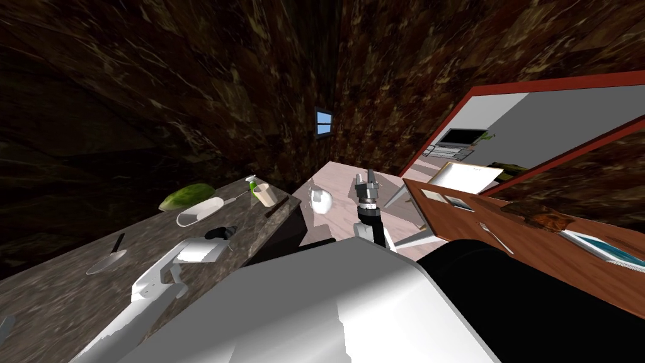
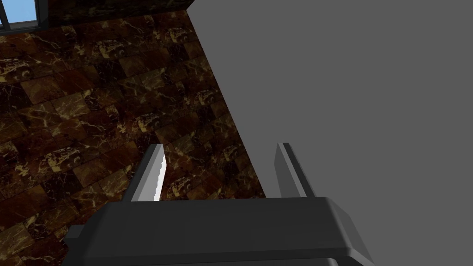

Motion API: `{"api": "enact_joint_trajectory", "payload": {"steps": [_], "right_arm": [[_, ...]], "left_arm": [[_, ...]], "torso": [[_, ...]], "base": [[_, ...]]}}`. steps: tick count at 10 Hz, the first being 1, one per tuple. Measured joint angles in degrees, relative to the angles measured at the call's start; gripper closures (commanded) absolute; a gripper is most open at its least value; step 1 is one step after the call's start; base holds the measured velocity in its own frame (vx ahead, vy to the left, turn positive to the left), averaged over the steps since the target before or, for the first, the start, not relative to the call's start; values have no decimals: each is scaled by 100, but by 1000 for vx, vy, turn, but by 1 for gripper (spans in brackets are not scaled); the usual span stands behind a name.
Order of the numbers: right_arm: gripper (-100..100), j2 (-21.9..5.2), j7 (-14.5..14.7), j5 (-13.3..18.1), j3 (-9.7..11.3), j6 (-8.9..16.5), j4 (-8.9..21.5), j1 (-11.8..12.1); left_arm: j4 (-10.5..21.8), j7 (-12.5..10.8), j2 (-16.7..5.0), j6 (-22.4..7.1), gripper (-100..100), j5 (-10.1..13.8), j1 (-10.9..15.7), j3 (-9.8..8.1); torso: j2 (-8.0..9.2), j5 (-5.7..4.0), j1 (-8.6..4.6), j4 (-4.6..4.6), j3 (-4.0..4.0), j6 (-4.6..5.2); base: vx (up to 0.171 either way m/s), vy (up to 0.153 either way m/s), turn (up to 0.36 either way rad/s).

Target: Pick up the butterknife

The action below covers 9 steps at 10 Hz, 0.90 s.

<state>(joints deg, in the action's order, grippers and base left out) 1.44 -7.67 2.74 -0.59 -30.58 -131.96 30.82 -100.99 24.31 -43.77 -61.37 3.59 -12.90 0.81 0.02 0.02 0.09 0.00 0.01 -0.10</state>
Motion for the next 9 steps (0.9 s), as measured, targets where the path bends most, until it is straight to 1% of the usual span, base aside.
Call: {"api": "enact_joint_trajectory", "payload": {"steps": [4,5,6,8,9], "right_arm": [[0,0,0,0,0,0,0,0],[0,0,0,0,0,0,0,0],[0,0,0,0,0,0,0,0],[0,1,0,0,0,0,0,0],[0,0,0,0,0,0,0,0]], "left_arm": [[2,-4,-2,-6,100,-1,-1,-6],[1,-2,-2,-5,0,-1,-1,-5],[1,-2,-2,-4,100,-1,-1,-4],[-213,25,-80,-136,100,92,-33,-39],[-227,29,-83,-154,0,97,-36,-39]], "torso": [[2,2,-4,0,1,6],[2,2,-4,0,1,5],[1,2,-4,0,1,4],[15,-1,-18,2,8,-1],[11,0,-13,1,6,0]], "base": [[0,0,3],[0,0,0],[-18,-15,57],[-25,-26,36],[0,0,0]]}}
